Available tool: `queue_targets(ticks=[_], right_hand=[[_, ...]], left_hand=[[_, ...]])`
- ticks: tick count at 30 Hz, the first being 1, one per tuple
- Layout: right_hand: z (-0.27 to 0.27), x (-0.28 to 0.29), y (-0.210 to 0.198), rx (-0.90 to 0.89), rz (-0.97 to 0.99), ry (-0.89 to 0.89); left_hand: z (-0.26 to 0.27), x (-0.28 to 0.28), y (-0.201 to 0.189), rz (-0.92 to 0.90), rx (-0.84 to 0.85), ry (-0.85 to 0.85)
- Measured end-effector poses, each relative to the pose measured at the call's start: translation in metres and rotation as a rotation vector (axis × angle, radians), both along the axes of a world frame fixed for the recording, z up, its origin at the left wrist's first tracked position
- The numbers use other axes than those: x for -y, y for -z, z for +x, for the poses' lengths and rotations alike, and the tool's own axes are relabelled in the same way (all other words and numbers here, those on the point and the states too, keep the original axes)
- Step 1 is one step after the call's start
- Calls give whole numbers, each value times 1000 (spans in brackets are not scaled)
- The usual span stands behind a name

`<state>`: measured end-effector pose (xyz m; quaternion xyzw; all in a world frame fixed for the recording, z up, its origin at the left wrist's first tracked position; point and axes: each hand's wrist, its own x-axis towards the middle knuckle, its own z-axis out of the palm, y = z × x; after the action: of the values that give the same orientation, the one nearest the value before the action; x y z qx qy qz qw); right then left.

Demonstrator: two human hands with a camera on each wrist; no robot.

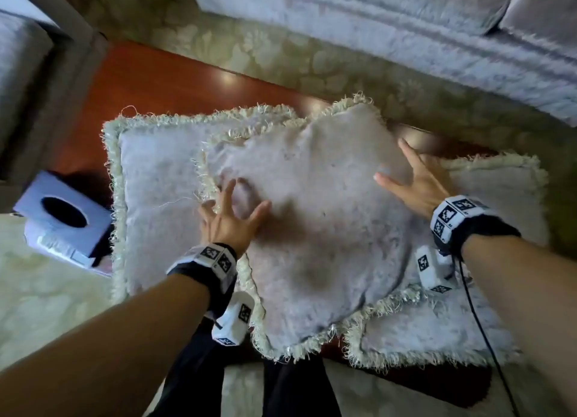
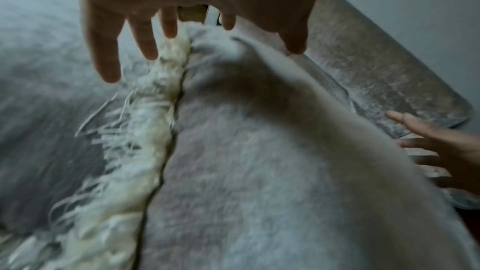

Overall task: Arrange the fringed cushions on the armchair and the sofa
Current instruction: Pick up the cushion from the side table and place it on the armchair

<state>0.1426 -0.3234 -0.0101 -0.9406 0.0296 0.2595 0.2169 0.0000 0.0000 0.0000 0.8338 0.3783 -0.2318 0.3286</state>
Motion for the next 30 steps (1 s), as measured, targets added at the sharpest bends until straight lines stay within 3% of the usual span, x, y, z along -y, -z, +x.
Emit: queue_targets(ticks=[4,8,11,15,22,30], right_hand=[[1,3,24,-130,44,5],[9,9,48,-159,24,29],[17,7,46,-280,226,119],[19,1,44,-308,269,3],[-2,-19,9,-217,310,21],[-26,-100,-81,46,286,-91]], left_hand=[[-1,20,19,-168,2,-135],[2,32,34,-202,65,-180],[5,32,35,-233,107,-217],[4,26,35,-243,145,-257],[1,9,15,-271,221,-219],[-26,-74,-53,-215,413,-209]])
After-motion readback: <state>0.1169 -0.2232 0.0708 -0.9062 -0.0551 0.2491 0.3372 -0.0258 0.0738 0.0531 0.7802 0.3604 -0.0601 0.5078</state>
